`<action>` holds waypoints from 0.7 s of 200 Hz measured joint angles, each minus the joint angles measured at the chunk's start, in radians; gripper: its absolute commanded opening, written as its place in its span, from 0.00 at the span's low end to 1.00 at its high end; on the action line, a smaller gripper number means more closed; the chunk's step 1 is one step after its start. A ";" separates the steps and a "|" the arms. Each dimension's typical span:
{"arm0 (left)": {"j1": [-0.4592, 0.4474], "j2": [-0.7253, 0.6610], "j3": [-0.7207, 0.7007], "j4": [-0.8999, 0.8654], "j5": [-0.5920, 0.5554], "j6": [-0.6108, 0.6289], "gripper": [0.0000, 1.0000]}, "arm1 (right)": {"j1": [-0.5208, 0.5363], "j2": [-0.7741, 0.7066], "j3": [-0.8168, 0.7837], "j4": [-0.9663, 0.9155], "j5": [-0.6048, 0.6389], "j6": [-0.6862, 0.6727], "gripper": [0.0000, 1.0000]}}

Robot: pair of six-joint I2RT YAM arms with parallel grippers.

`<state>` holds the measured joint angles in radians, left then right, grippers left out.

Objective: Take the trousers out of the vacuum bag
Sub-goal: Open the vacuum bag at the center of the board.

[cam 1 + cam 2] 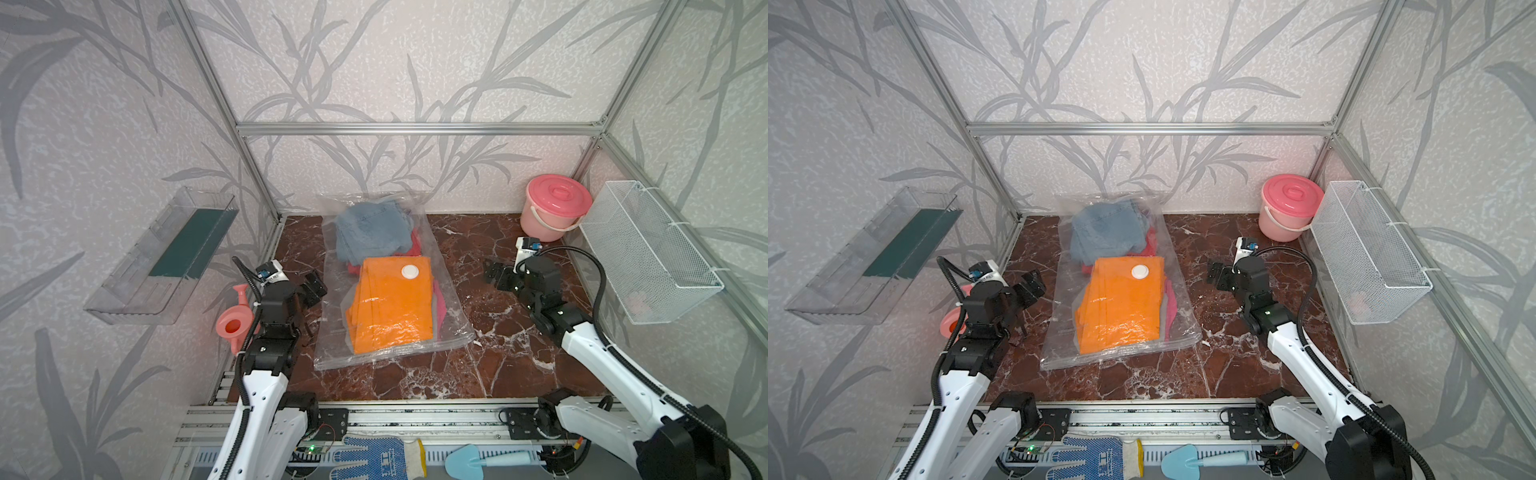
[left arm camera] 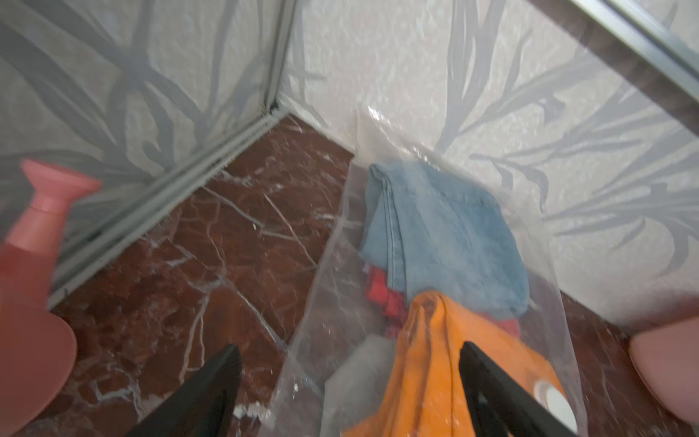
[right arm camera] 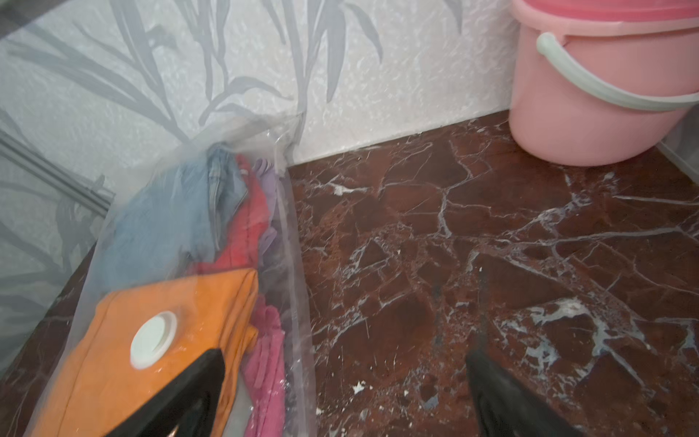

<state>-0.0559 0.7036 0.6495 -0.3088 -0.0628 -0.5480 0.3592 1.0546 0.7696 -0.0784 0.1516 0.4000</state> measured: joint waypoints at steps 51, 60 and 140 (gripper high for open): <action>-0.505 0.040 0.022 -0.200 -0.051 -0.004 0.82 | 0.009 0.074 0.020 -0.111 -0.015 0.021 0.99; -0.594 0.035 0.022 -0.232 -0.103 -0.014 0.81 | 0.009 0.079 0.018 -0.118 -0.022 0.027 0.99; -1.348 0.311 0.025 -0.472 -0.573 -0.232 0.80 | 0.009 0.083 -0.040 -0.124 -0.022 0.066 0.99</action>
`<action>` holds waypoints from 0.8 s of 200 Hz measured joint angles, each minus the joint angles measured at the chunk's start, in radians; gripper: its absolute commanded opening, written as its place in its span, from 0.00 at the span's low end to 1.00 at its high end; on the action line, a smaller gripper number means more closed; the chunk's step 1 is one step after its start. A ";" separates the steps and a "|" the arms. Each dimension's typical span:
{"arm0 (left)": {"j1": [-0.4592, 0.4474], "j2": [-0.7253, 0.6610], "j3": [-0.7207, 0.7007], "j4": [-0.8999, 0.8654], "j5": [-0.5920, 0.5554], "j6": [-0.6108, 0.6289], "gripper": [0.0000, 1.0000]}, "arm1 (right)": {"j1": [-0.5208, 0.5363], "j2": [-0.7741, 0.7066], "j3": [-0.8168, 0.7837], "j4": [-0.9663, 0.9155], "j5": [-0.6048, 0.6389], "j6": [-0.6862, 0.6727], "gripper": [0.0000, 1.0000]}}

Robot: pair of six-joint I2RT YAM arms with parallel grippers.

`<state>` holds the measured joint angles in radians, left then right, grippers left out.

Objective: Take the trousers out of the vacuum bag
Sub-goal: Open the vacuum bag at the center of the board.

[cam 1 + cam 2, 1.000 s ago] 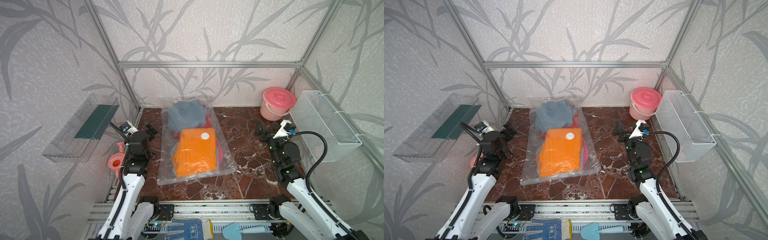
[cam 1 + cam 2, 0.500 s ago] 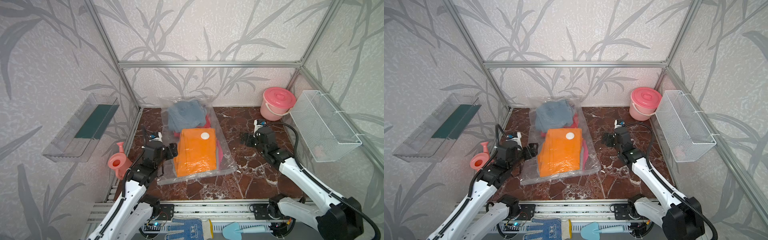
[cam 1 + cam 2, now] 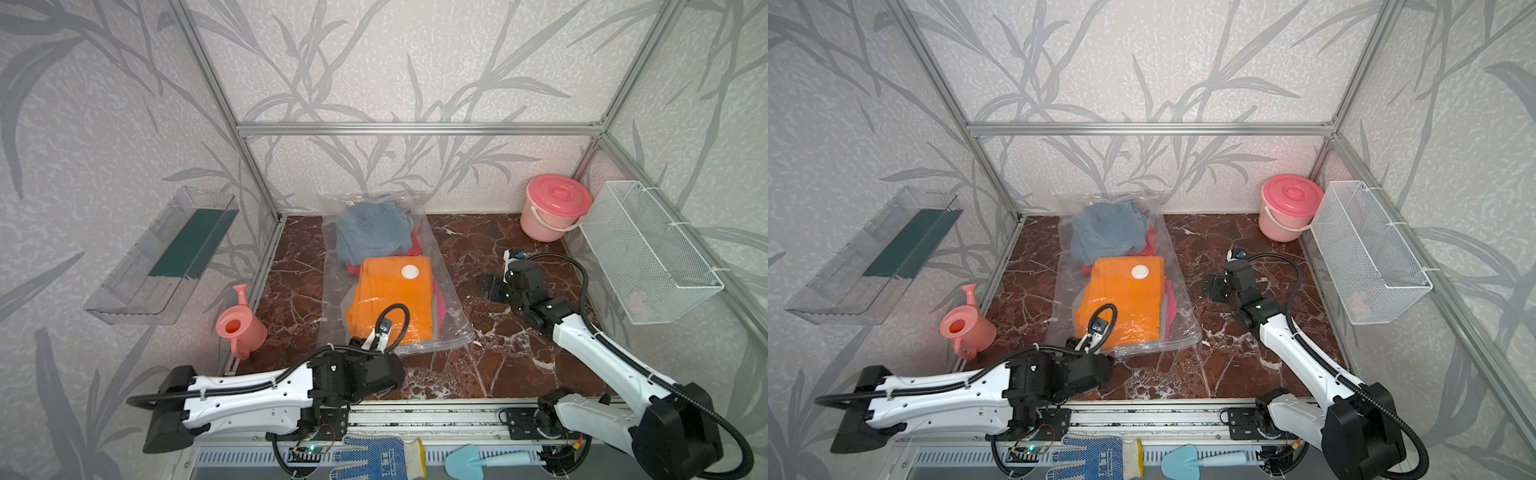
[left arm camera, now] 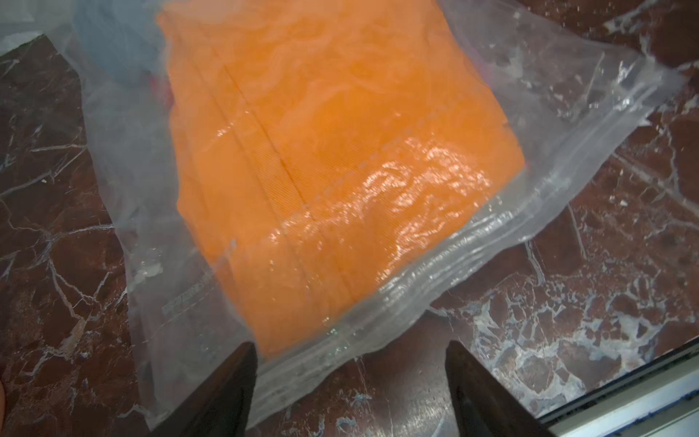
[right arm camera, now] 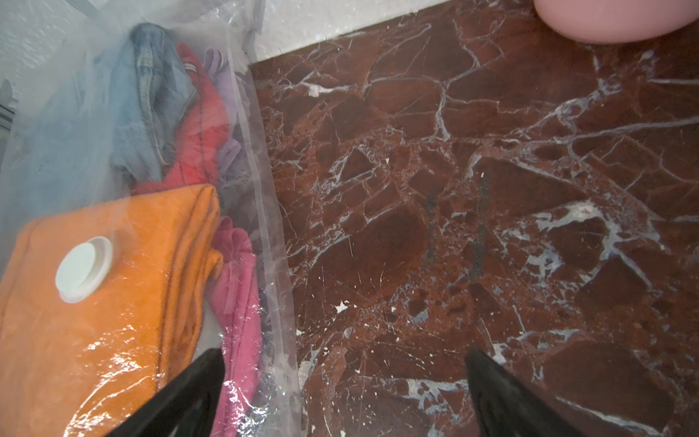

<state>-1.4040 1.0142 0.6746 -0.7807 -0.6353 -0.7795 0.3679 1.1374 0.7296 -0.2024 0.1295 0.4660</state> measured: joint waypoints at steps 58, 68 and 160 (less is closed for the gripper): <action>-0.089 0.062 -0.040 0.029 -0.013 -0.048 0.83 | 0.000 -0.005 -0.021 0.012 -0.009 0.021 0.99; -0.089 0.077 -0.048 0.036 -0.009 -0.045 0.84 | 0.000 -0.008 -0.021 0.013 -0.010 0.021 0.99; -0.089 0.538 0.108 -0.076 -0.174 -0.220 0.80 | -0.002 -0.056 -0.066 0.018 -0.024 0.046 0.99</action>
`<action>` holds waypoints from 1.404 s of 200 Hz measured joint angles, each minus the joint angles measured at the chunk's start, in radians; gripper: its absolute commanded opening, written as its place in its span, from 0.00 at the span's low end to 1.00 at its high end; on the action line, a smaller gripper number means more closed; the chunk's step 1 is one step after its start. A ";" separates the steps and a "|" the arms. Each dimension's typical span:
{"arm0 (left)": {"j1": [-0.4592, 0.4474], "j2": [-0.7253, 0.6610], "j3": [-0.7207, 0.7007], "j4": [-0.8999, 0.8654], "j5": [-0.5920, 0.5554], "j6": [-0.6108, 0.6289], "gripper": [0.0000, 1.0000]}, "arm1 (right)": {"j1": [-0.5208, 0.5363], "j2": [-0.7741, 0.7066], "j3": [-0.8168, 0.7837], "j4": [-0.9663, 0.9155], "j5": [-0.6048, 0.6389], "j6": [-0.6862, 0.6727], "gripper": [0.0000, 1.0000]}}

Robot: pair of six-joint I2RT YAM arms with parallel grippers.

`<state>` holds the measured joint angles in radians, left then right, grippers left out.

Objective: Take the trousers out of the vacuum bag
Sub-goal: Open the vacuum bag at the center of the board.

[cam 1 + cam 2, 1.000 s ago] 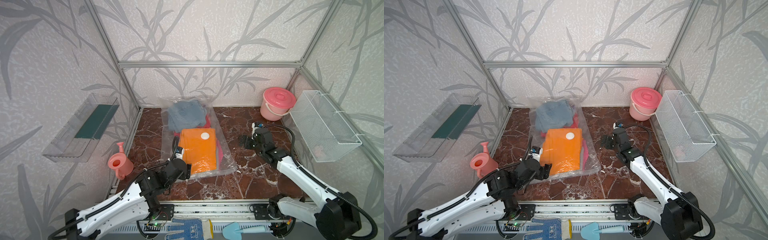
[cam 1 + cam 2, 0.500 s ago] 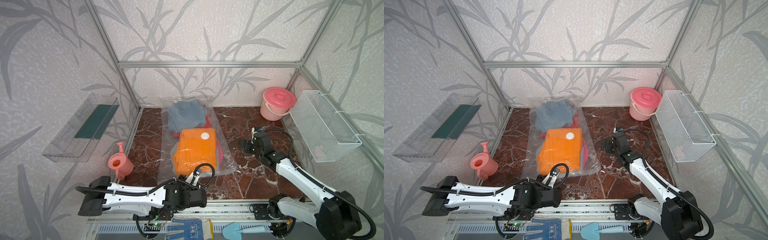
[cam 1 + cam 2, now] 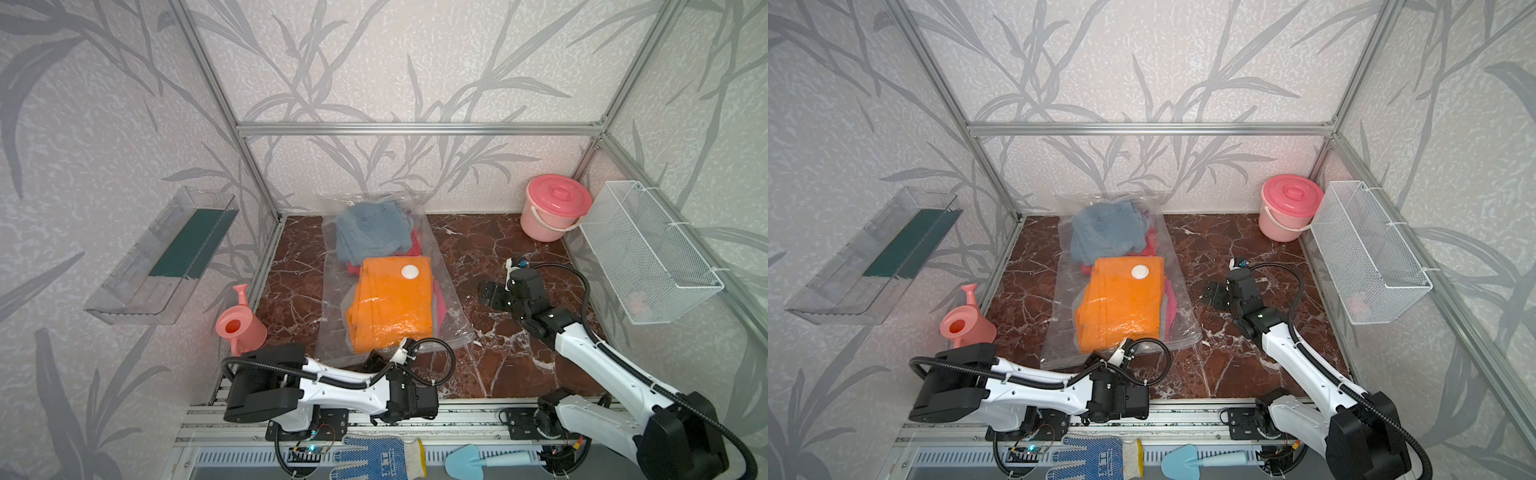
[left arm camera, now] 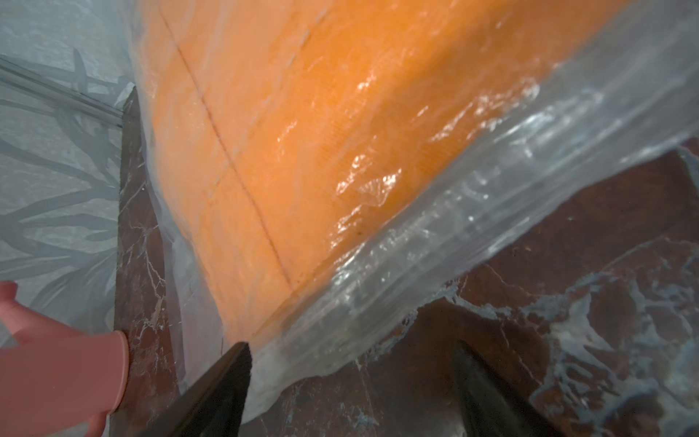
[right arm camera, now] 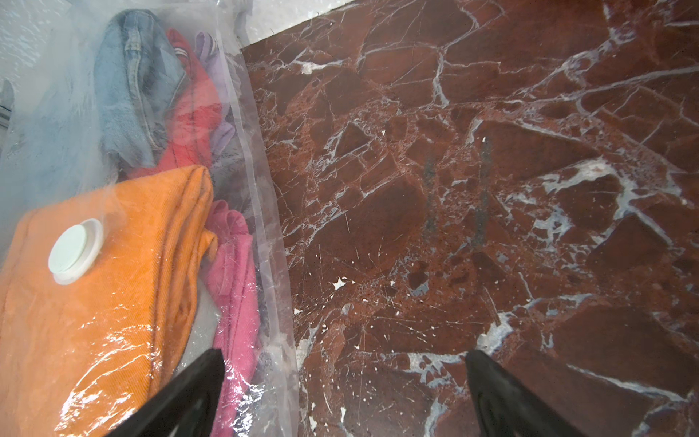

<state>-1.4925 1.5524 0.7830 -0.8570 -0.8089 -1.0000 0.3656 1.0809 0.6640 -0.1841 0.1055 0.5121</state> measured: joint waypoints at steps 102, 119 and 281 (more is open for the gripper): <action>0.069 -0.145 0.006 -0.064 -0.097 -0.010 0.67 | -0.005 -0.031 -0.031 0.000 -0.013 0.024 0.99; 0.072 -0.178 -0.005 -0.007 -0.073 0.051 0.75 | -0.005 -0.037 -0.032 0.001 -0.014 0.027 0.99; 0.144 0.043 0.035 0.179 -0.004 0.243 0.75 | -0.021 -0.106 -0.077 0.007 -0.035 0.043 0.99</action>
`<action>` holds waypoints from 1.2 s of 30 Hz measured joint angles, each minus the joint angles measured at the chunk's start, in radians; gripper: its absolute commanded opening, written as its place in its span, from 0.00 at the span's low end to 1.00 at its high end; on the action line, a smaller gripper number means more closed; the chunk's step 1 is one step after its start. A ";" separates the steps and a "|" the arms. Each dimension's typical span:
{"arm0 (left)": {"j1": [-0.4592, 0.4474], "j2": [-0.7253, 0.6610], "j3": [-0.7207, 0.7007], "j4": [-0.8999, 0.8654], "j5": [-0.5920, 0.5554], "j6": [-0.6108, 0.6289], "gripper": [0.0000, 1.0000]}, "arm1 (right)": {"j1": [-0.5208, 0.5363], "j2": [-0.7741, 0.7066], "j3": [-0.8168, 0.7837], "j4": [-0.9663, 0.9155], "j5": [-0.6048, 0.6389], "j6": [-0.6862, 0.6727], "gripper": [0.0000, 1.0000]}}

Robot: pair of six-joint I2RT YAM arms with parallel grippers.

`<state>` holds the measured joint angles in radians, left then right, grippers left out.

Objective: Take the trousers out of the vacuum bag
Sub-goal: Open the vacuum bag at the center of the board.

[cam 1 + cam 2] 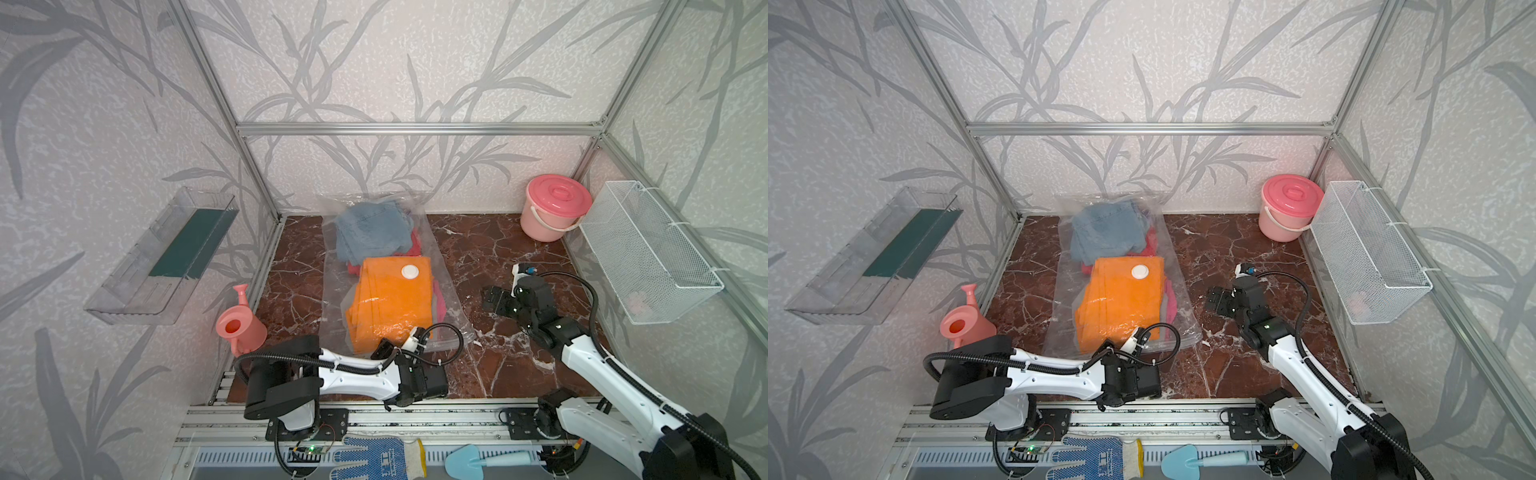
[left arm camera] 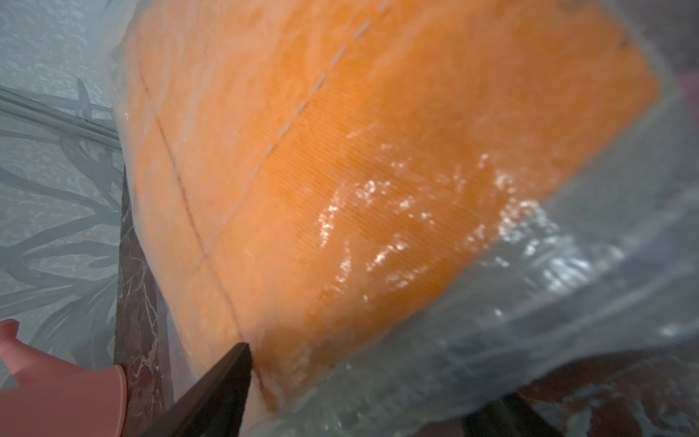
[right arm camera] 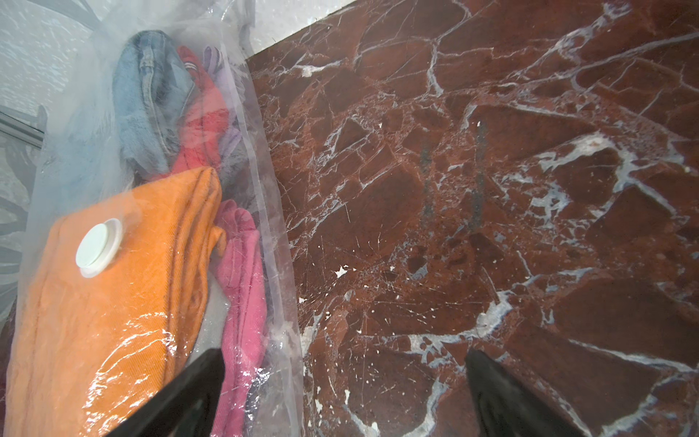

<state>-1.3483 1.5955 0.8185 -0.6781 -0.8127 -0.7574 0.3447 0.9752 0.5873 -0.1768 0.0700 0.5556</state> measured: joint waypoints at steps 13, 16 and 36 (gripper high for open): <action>0.050 -0.109 0.042 -0.045 -0.005 0.052 0.72 | -0.005 -0.028 -0.032 0.000 -0.020 0.021 0.99; 0.051 -0.125 0.051 -0.056 -0.005 0.064 0.73 | -0.005 -0.029 -0.040 0.002 -0.027 0.025 0.99; 0.073 -0.169 0.043 -0.103 0.000 0.047 0.85 | -0.006 -0.039 -0.067 0.008 -0.031 0.039 0.99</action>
<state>-1.2755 1.4261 0.8612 -0.7807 -0.8127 -0.7109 0.3389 0.9360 0.5205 -0.1684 0.0391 0.5945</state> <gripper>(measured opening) 0.848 0.991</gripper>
